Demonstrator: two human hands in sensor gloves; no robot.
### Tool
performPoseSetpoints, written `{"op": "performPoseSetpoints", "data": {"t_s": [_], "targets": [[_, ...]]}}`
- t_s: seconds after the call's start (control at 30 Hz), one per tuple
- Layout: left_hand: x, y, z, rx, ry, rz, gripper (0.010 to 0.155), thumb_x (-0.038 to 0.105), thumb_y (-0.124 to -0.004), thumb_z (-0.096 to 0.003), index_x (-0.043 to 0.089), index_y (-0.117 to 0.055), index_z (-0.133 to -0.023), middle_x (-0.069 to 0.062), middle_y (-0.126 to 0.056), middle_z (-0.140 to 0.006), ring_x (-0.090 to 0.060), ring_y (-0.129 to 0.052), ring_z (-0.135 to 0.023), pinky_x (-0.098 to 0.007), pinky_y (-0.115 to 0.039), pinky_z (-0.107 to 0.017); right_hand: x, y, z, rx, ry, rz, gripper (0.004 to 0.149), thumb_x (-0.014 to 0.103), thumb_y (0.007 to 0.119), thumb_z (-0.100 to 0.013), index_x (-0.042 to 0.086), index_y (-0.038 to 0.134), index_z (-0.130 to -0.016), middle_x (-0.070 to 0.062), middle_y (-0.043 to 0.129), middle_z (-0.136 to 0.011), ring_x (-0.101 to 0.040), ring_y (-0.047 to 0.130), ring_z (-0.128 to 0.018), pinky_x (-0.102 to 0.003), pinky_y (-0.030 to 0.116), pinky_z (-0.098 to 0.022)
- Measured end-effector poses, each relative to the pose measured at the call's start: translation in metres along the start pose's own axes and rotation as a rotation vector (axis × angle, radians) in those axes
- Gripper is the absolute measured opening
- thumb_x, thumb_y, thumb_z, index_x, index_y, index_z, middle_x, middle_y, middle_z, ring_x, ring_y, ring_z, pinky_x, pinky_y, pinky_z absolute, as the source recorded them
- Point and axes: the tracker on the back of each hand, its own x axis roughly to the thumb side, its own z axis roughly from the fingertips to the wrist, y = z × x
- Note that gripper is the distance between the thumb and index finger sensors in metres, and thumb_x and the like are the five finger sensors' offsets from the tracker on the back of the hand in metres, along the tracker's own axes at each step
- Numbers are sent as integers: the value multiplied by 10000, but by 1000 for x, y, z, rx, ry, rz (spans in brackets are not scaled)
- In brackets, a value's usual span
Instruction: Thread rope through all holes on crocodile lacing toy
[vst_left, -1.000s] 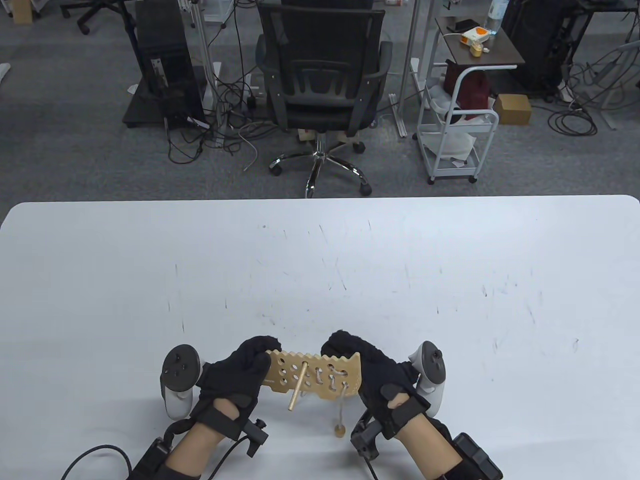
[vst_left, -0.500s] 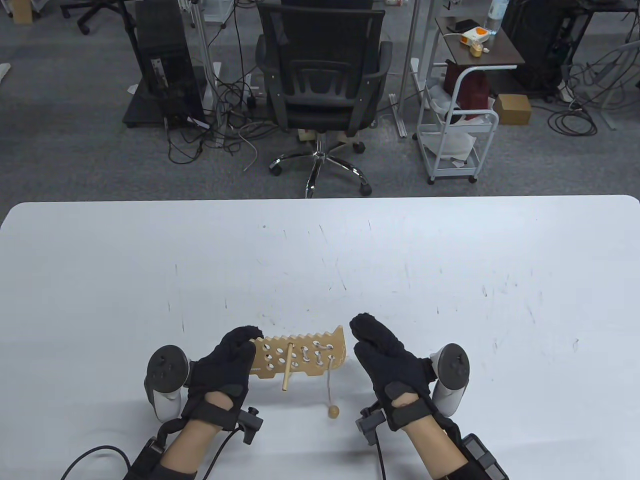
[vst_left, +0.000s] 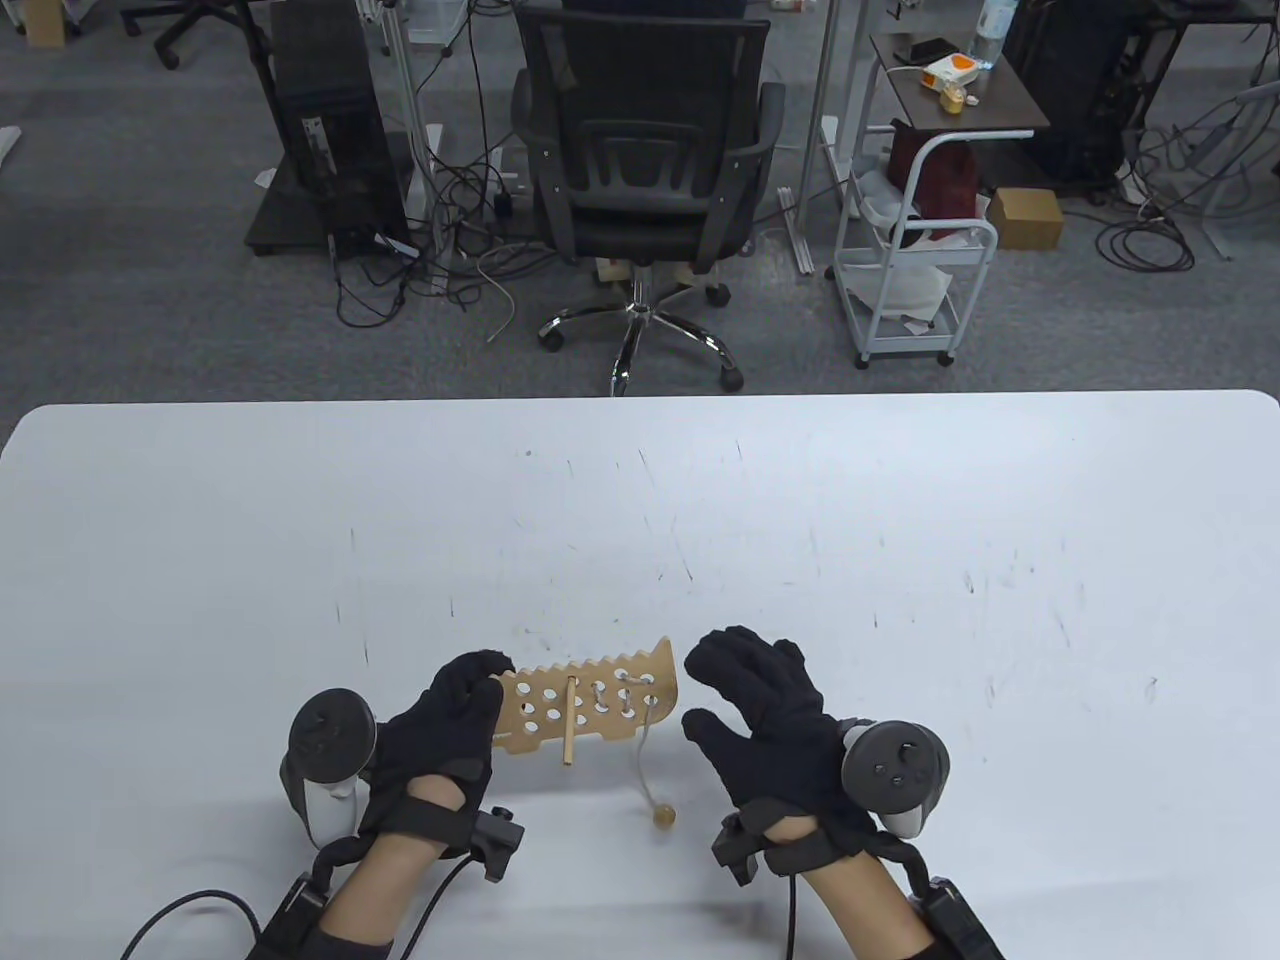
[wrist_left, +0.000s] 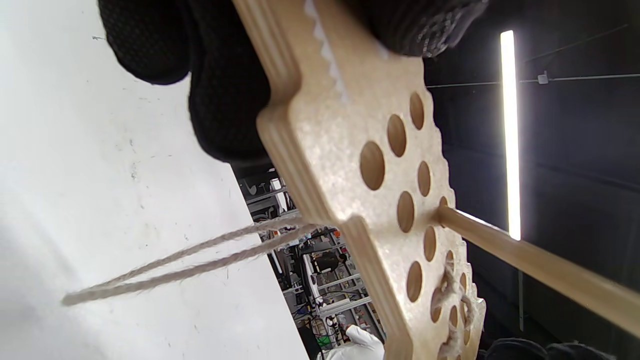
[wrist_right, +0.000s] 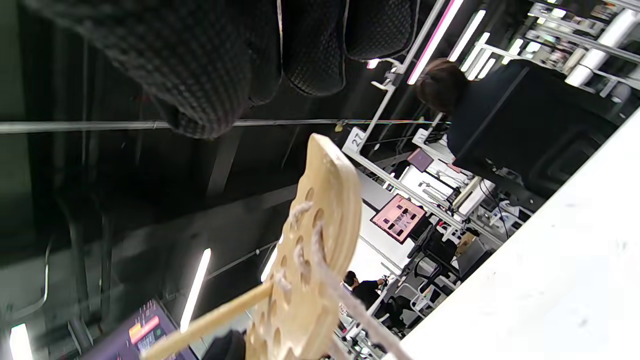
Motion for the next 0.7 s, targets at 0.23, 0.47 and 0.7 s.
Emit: {"op": "performPoseSetpoints", "data": {"t_s": [0.23, 0.47, 0.7], "targets": [[-1, -7, 0, -42, 11, -20, 509, 419, -725, -423, 247, -761, -901, -17, -936, -712, -220, -1032, -513, -499, -759, -612, 11, 16, 2, 117, -109, 197, 591, 342, 938, -428, 242, 722, -969, -82, 623, -1082, -401, 425, -1020, -694, 194, -678], [-2, -16, 1, -90, 31, -55, 511, 421, -726, -423, 245, -759, -901, -14, -937, -710, -217, -1035, -509, -495, -763, -610, 22, 33, 5, 217, -200, 360, 626, 364, 942, -422, 267, 691, -987, -65, 552, -1119, -395, 349, -1042, -695, 148, -676], [-1, -25, 3, -140, 31, -70, 511, 421, -726, -424, 244, -757, -902, -13, -937, -709, -215, -1035, -508, -494, -763, -610, 26, 46, 9, 270, -253, 432, 610, 362, 946, -418, 287, 709, -975, -70, 548, -1122, -398, 349, -1041, -697, 147, -675]]}}
